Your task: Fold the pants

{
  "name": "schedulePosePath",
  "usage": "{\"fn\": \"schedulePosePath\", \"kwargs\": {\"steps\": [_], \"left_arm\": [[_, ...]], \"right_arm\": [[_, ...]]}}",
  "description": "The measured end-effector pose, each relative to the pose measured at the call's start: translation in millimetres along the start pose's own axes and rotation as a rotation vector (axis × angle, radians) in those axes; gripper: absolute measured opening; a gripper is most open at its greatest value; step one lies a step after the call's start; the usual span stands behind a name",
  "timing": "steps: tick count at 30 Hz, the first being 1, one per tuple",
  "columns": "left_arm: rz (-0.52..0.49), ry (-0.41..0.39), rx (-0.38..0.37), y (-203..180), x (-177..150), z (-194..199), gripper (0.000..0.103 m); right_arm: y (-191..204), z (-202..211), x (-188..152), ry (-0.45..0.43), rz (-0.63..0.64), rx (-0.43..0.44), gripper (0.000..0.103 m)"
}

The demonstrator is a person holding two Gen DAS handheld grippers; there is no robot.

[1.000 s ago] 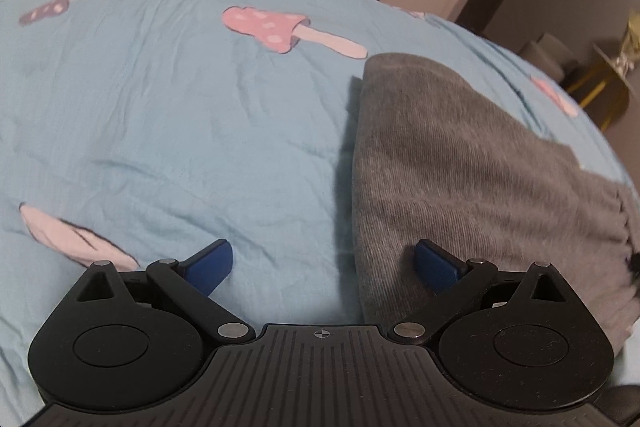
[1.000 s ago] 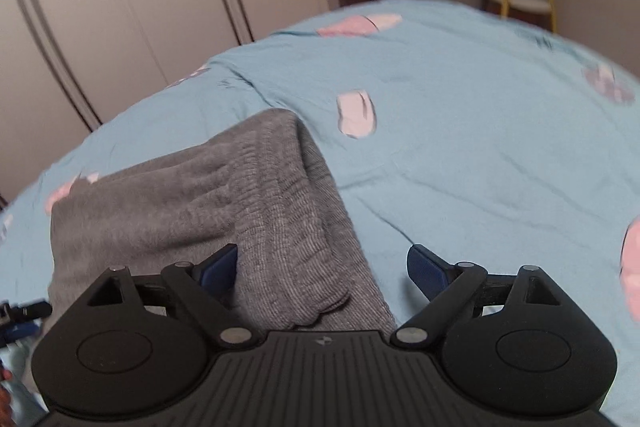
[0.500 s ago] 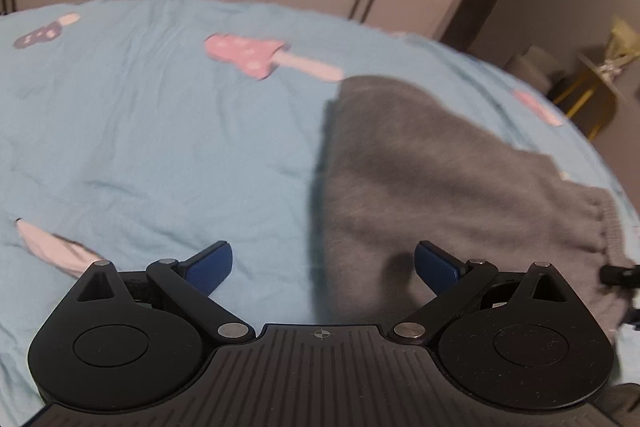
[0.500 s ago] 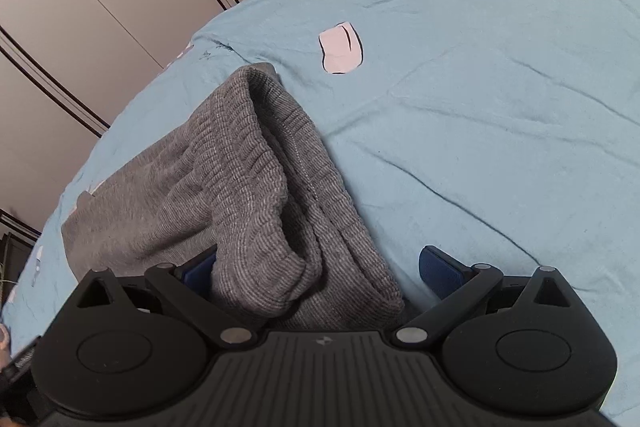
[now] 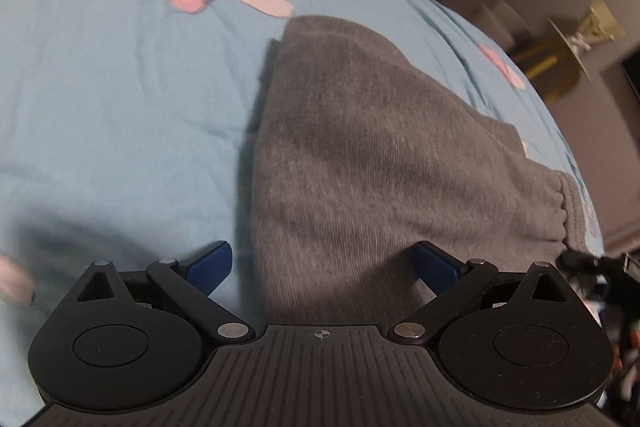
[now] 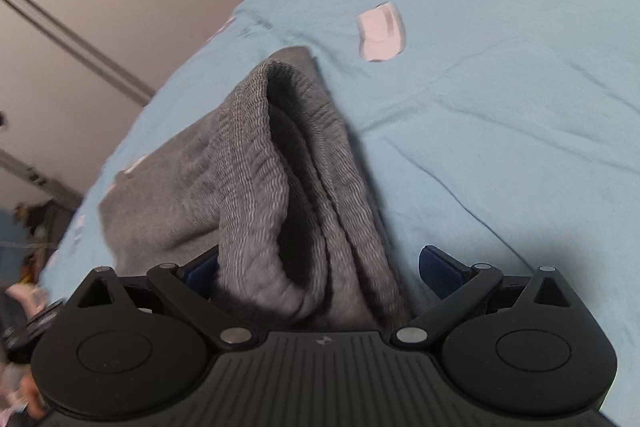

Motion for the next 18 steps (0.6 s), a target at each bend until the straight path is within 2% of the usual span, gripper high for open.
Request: {"fn": "schedulePosePath", "kwargs": {"steps": [4, 11, 15, 17, 18], "left_arm": [[-0.055, 0.059, -0.104, 3, 14, -19, 0.103], [-0.137, 0.067, -0.214, -5, 36, -39, 0.103], [-0.167, 0.067, -0.296, -9, 40, -39, 0.103], [-0.194, 0.076, -0.282, -8, 39, -49, 0.103], [-0.217, 0.072, -0.282, -10, 39, -52, 0.103]], "right_arm": [[-10, -15, 22, 0.054, 0.07, 0.124, 0.1], [-18, -43, 47, 0.063, 0.091, 0.346, 0.101], [-17, -59, 63, 0.13, 0.032, 0.405, 0.101], [-7, -60, 63, 0.171, 0.123, 0.395, 0.092], [-1, -63, 62, 0.183, 0.17, 0.38, 0.091]]}}
Point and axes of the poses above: each gripper's, at about its wrist camera, not at the fingertips, and z roughly against the way its jaws point, y to its left, x to its top, the point moved 1 cm from there along -z, roughly the way its jaws point, and after that the axes turned 2 degrees about -z, right-handed, at the moved point
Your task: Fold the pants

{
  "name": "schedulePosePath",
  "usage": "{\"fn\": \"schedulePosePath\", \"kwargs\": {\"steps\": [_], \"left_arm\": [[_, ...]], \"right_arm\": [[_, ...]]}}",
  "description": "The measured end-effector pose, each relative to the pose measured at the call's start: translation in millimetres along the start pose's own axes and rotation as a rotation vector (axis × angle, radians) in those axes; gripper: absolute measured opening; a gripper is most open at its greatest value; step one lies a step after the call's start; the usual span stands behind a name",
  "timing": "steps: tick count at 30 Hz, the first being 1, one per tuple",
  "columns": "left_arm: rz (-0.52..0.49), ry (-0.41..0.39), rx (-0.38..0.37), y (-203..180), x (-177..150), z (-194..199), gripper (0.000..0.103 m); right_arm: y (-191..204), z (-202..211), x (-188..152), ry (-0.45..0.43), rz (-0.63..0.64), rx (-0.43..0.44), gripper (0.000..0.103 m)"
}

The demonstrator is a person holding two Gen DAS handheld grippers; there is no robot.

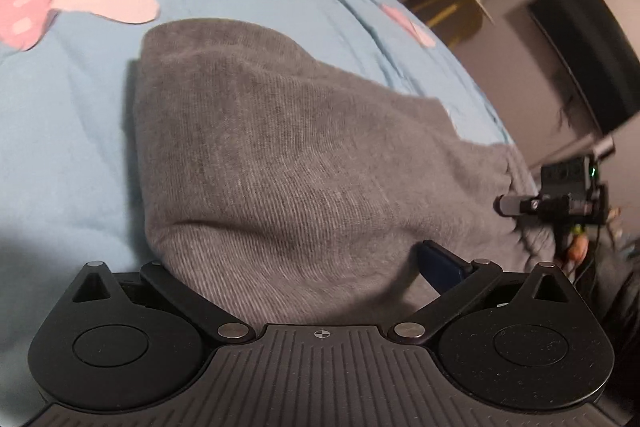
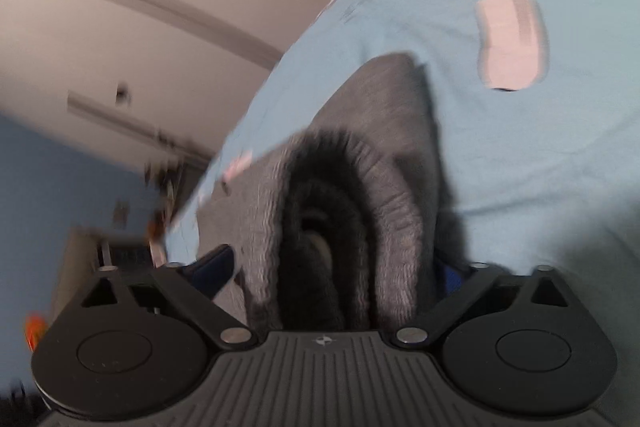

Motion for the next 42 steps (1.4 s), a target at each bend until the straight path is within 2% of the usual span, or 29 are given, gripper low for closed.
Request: {"fn": "schedulePosePath", "kwargs": {"steps": [2, 5, 6, 7, 8, 9, 10, 12, 14, 18, 20, 23, 25, 26, 27, 28, 29, 30, 31, 32, 35, 36, 38, 40, 42], "left_arm": [[0.003, -0.006, -0.005, 0, 5, -4, 0.103], [0.136, -0.029, -0.001, 7, 11, -4, 0.103], [0.151, -0.041, 0.022, 3, 11, -2, 0.102], [0.12, -0.045, 0.068, -6, 10, -2, 0.097], [0.06, -0.044, 0.13, -16, 9, -1, 0.081], [-0.008, -0.041, 0.187, -29, 8, -2, 0.069], [-0.032, -0.054, 0.205, -37, 7, 0, 0.064], [-0.002, -0.07, 0.235, -44, 11, 5, 0.051], [0.028, -0.098, 0.23, -48, 17, 13, 0.047], [0.006, -0.175, 0.226, -63, 31, 29, 0.043], [0.01, -0.22, 0.239, -68, 43, 40, 0.043], [0.083, -0.282, 0.246, -58, 56, 58, 0.043], [0.129, -0.31, 0.293, -47, 63, 64, 0.055], [0.141, -0.309, 0.359, -41, 65, 65, 0.074], [0.16, -0.301, 0.472, -33, 65, 66, 0.093], [0.184, -0.291, 0.601, -24, 62, 68, 0.096], [0.199, -0.278, 0.686, -19, 60, 68, 0.096], [0.204, -0.257, 0.726, -12, 54, 71, 0.096], [0.217, -0.248, 0.721, -8, 46, 76, 0.096], [0.25, -0.262, 0.69, -7, 36, 82, 0.096], [0.305, -0.327, 0.534, -17, 12, 93, 0.097], [0.298, -0.33, 0.505, -24, 9, 91, 0.097], [0.259, -0.309, 0.497, -40, -5, 84, 0.097], [0.181, -0.268, 0.516, -54, -12, 67, 0.098], [0.137, -0.189, 0.585, -61, -21, 48, 0.099]], "right_arm": [[1, -9, 3, 0.028, 0.014, 0.002, 0.091], [7, -20, 14, 0.034, -0.032, -0.032, 0.091], [15, -23, 14, 0.023, -0.025, -0.07, 0.084], [22, -25, 13, 0.018, -0.007, -0.104, 0.07], [27, -24, 10, 0.015, 0.012, -0.128, 0.068], [35, -23, 6, -0.001, 0.044, -0.147, 0.066], [43, -21, 3, -0.012, 0.072, -0.149, 0.062], [54, -15, -1, -0.052, 0.08, -0.131, 0.058], [68, -9, 0, -0.088, 0.092, -0.12, 0.057], [99, 0, 11, -0.149, 0.145, -0.074, 0.056], [114, 2, 24, -0.172, 0.182, -0.051, 0.056], [132, -3, 48, -0.205, 0.229, -0.059, 0.056], [131, -7, 68, -0.224, 0.232, -0.094, 0.058], [131, -10, 77, -0.239, 0.256, -0.148, 0.068], [128, -13, 86, -0.26, 0.26, -0.225, 0.078], [124, -12, 93, -0.289, 0.253, -0.326, 0.094], [120, -10, 99, -0.34, 0.24, -0.437, 0.096], [114, -4, 103, -0.388, 0.2, -0.529, 0.097], [109, 3, 104, -0.42, 0.151, -0.583, 0.098], [104, 11, 101, -0.442, 0.107, -0.582, 0.1], [97, 23, 78, -0.427, 0.029, -0.481, 0.1], [98, 21, 68, -0.415, 0.028, -0.464, 0.1], [104, 13, 46, -0.399, 0.051, -0.458, 0.1], [107, 8, 27, -0.389, 0.102, -0.519, 0.1], [114, -10, 20, -0.352, 0.184, -0.61, 0.1]]}}
Point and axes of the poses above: each gripper's, at about its wrist camera, not at the fingertips, and z roughly against the way its jaws point, y to its left, x to its top, the point moved 1 cm from there along -z, roughly the way its jaws point, and after that the axes turned 2 degrees about -z, right-handed, at the moved point
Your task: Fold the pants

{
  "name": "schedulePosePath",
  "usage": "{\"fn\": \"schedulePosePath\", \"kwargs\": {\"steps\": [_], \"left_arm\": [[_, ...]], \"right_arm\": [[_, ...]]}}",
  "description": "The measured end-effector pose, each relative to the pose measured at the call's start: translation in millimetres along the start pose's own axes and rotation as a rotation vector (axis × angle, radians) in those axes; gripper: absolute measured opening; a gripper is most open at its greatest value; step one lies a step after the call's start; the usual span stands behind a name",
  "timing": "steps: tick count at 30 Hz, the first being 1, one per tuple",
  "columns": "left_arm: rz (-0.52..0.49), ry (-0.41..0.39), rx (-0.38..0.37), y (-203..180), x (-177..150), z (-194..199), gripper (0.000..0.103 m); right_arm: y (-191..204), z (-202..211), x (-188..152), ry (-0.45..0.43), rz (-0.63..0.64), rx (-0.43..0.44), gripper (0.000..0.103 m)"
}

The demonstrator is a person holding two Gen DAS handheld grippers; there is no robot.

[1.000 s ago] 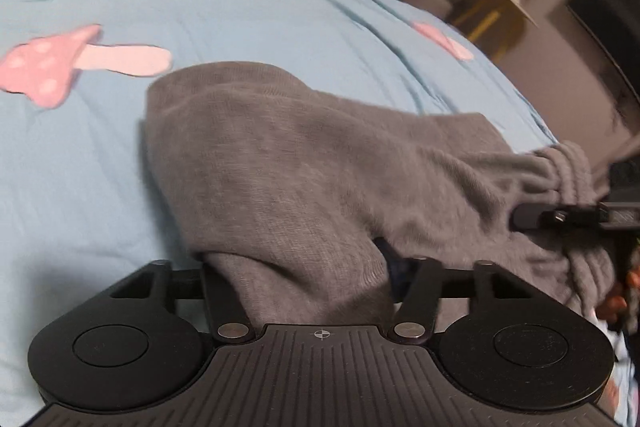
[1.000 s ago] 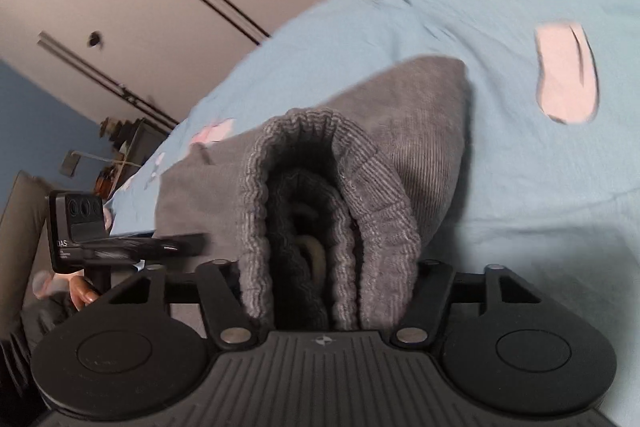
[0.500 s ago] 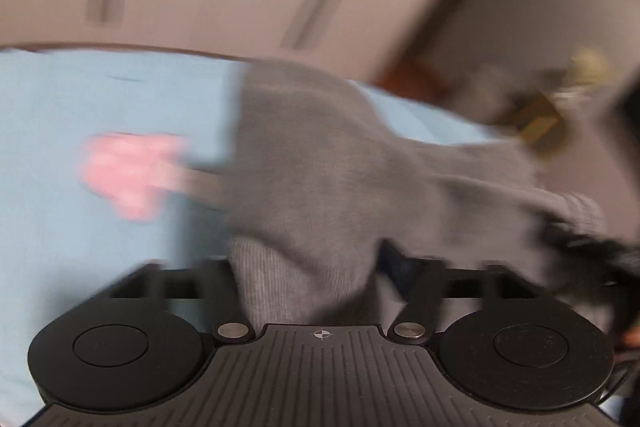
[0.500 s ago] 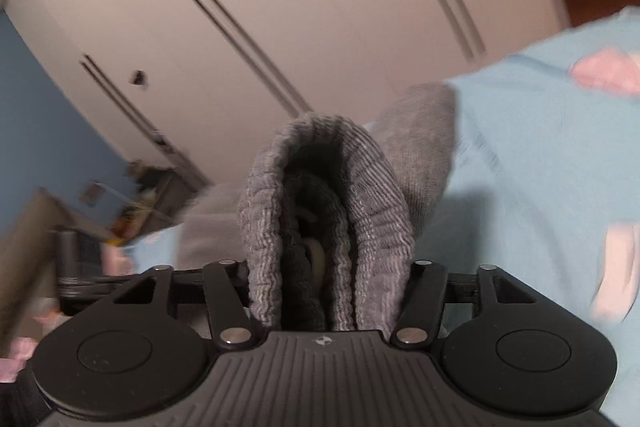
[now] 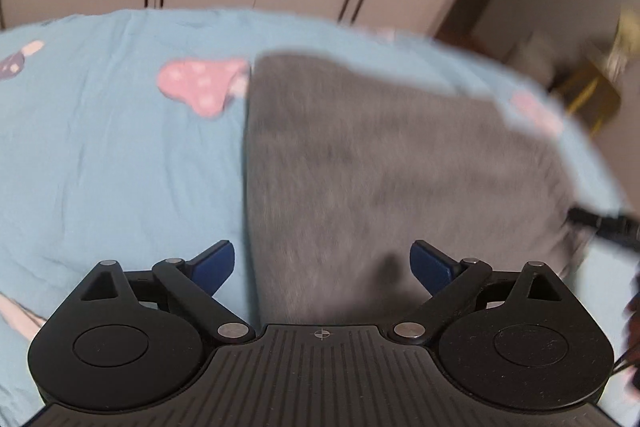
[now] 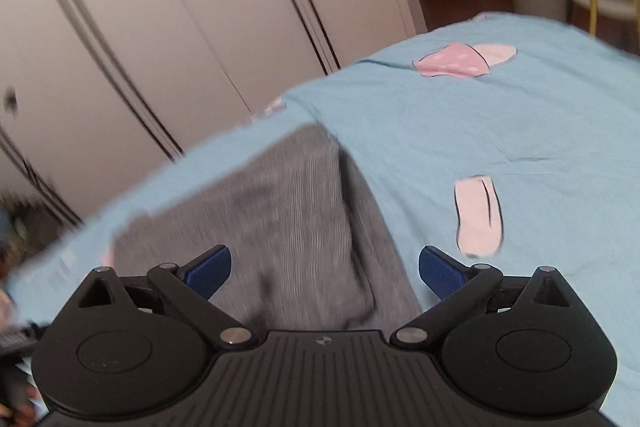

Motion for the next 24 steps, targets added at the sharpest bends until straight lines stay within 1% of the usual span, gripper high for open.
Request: {"fn": "schedulePosePath", "kwargs": {"steps": [1, 2, 3, 4, 6, 9, 10, 11, 14, 16, 17, 19, 20, 22, 24], "left_arm": [[-0.017, 0.047, 0.055, -2, -3, -9, 0.099], [-0.003, 0.085, 0.103, -1, -5, -16, 0.099], [0.018, 0.093, 0.117, 3, -4, -16, 0.099], [0.047, 0.096, 0.13, 7, -3, -11, 0.099], [0.079, 0.072, 0.149, 16, -3, 6, 0.098], [0.092, 0.032, 0.158, 27, -14, 32, 0.098], [0.099, 0.031, 0.174, 27, -20, 39, 0.098], [0.101, 0.03, 0.186, 26, -28, 45, 0.098], [0.093, 0.028, 0.192, 15, -51, 58, 0.1], [0.083, 0.056, 0.184, 3, -71, 63, 0.1], [0.079, 0.087, 0.18, -3, -80, 64, 0.1], [0.083, 0.139, 0.179, -9, -91, 61, 0.1], [0.092, 0.145, 0.191, -11, -97, 61, 0.1], [0.099, 0.129, 0.214, -15, -106, 70, 0.1], [0.083, 0.104, 0.216, -18, -112, 75, 0.1]], "right_arm": [[7, -6, -3, 0.008, 0.047, -0.062, 0.1], [10, -12, -6, 0.011, 0.09, -0.115, 0.1], [11, -17, -8, 0.009, 0.126, -0.15, 0.1], [11, -20, -8, 0.012, 0.15, -0.176, 0.1], [15, -17, -4, 0.015, 0.136, -0.214, 0.1], [26, 6, 0, -0.06, 0.067, -0.262, 0.1], [29, 18, -8, -0.081, 0.038, -0.266, 0.1], [32, 26, -14, -0.084, 0.023, -0.244, 0.1], [48, 43, -44, -0.025, 0.042, -0.112, 0.1], [63, 54, -67, 0.011, 0.081, -0.067, 0.1], [70, 60, -77, 0.016, 0.106, -0.063, 0.1], [84, 71, -96, 0.026, 0.163, -0.084, 0.1], [89, 75, -103, 0.032, 0.184, -0.093, 0.1], [96, 88, -110, 0.038, 0.195, -0.106, 0.1], [97, 99, -116, 0.043, 0.181, -0.101, 0.1]]}}
Point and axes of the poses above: each gripper's, at about its wrist camera, not at the fingertips, and z roughly against the way its jaws point, y to its left, x to its top, the point moved 1 cm from there along -z, roughly the way its jaws point, and after that the axes turned 2 degrees about -z, right-handed, at the moved point
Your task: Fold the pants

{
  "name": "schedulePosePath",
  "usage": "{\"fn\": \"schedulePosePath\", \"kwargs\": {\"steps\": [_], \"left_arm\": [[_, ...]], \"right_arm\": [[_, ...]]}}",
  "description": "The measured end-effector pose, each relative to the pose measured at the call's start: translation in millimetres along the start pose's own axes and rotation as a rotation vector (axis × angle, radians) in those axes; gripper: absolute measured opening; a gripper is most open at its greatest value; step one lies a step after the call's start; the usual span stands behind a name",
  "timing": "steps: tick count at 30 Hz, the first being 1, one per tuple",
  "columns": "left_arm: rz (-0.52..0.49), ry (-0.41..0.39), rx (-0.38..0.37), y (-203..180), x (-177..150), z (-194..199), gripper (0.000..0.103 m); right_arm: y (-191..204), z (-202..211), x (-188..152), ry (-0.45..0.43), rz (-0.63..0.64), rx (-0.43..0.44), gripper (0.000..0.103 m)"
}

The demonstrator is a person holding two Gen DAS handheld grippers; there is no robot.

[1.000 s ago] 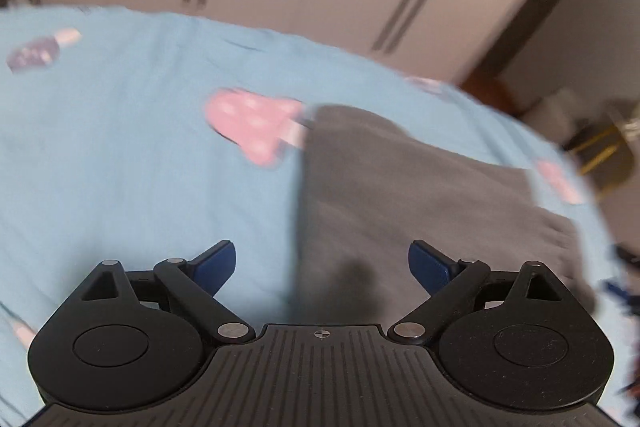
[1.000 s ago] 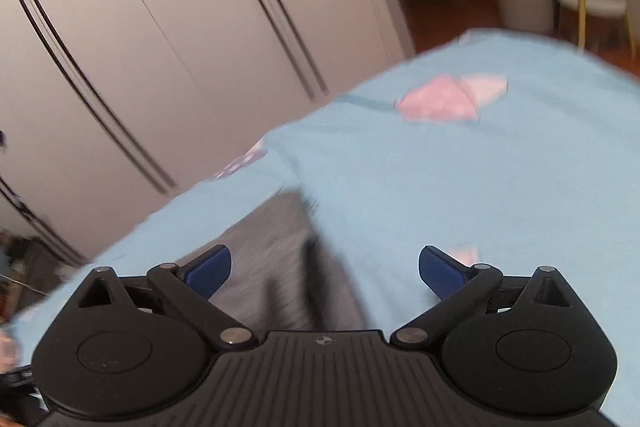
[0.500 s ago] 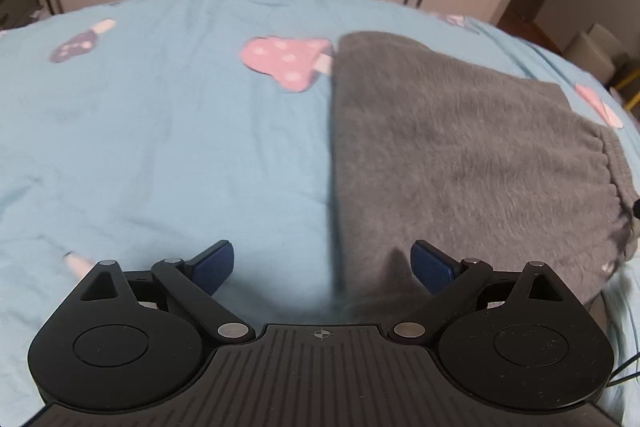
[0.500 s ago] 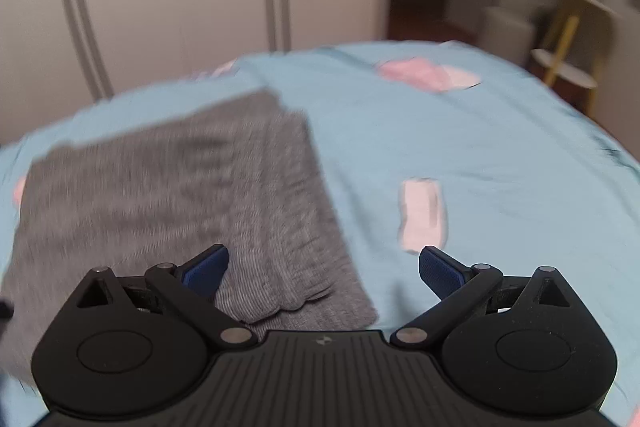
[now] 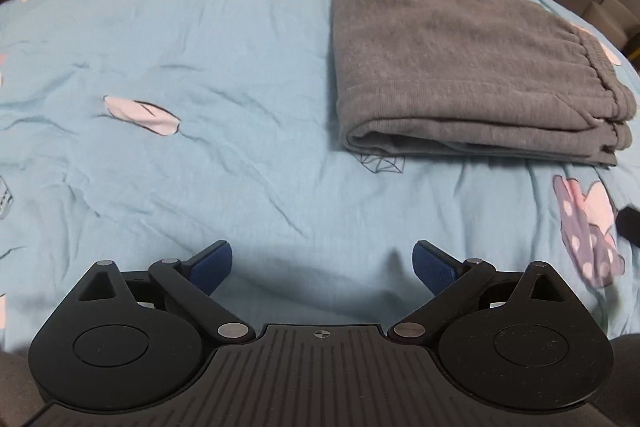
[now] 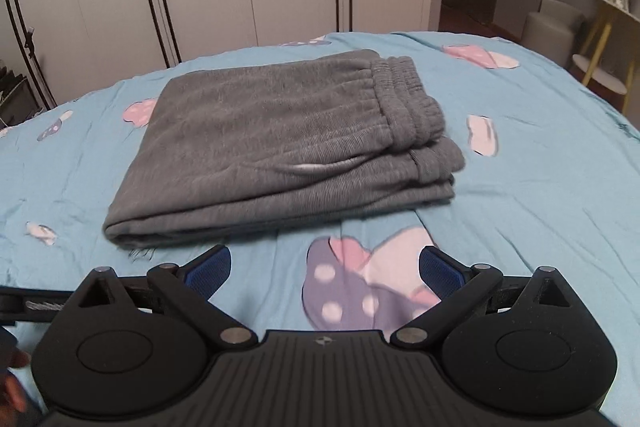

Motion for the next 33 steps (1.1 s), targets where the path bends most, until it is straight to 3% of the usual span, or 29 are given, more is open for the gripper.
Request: {"fn": "schedulePosePath", "kwargs": {"steps": [3, 7, 16, 22, 25, 28, 33], "left_arm": [[-0.024, -0.042, 0.034, -1, -7, 3, 0.1], [-0.054, -0.083, 0.089, -6, -16, 13, 0.1], [-0.159, -0.216, 0.095, -21, -5, 47, 0.1], [-0.243, -0.245, 0.057, -32, 4, 48, 0.1], [-0.268, -0.282, 0.094, -40, -3, 42, 0.1], [-0.3, -0.257, 0.109, -45, -9, 29, 0.1], [-0.237, -0.166, 0.09, -37, -6, 9, 0.1]], "right_arm": [[-2, 3, -9, 0.057, -0.014, 0.046, 0.1], [3, 7, -13, 0.062, -0.009, 0.021, 0.1], [14, 8, -12, 0.089, 0.034, -0.007, 0.1], [15, 8, -8, 0.068, 0.032, -0.033, 0.1], [17, 2, -9, 0.084, 0.038, -0.036, 0.1], [20, 0, -10, 0.078, 0.047, -0.049, 0.1], [27, -5, -11, 0.08, 0.08, -0.06, 0.1]]}}
Point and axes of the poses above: each gripper's, at about its wrist camera, not at the fingertips, and z roughly against the way its jaws point, y to its left, x to its top, the point moved 1 cm from there along -z, roughly the way its jaws point, and after that the axes turned 2 degrees about -z, right-handed, at the moved point
